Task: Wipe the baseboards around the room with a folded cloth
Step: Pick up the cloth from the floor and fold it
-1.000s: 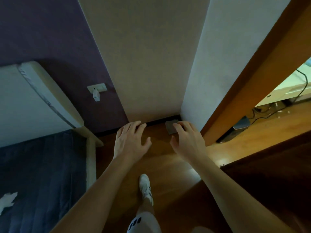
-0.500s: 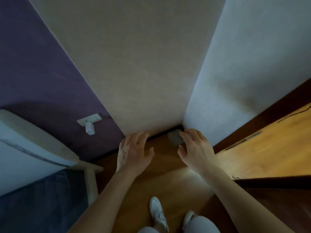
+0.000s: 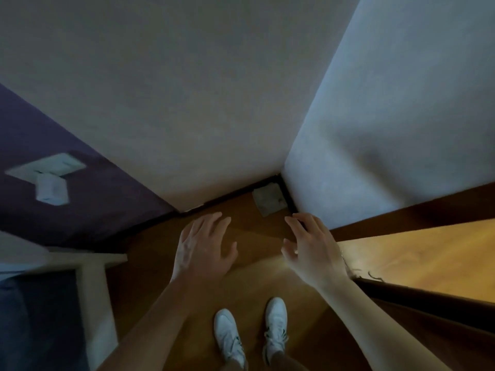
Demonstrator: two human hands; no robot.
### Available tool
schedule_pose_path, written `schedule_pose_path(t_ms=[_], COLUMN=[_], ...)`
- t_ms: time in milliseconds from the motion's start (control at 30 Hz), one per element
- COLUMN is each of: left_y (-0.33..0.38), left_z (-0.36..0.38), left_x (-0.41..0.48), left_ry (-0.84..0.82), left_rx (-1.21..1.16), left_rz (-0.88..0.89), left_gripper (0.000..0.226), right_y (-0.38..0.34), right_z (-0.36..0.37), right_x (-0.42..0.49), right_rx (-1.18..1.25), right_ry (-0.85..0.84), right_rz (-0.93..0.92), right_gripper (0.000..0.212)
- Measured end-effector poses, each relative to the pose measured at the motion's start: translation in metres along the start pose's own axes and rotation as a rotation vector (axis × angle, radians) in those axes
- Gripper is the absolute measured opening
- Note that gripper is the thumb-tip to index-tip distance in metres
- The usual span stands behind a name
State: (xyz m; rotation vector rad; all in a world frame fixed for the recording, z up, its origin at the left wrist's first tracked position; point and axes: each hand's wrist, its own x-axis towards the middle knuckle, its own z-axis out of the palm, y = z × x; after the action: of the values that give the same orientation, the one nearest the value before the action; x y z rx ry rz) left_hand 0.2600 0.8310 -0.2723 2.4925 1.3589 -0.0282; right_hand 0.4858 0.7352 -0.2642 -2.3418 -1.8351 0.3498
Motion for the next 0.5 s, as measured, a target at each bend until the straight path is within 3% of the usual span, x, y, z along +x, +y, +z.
schedule_pose_path(t_ms=[500], left_y=[-0.055], left_z=[0.433], left_x=[0.133], left_ry=[-0.212], left_rx=[0.055], left_rz=[0.154], left_gripper=[0.069], right_y=[0.168], right_z=[0.427], right_x=[0.061], right_rx=[-0.038], right_ry=[-0.212], right_rz=[0.071], right_gripper=[0.054])
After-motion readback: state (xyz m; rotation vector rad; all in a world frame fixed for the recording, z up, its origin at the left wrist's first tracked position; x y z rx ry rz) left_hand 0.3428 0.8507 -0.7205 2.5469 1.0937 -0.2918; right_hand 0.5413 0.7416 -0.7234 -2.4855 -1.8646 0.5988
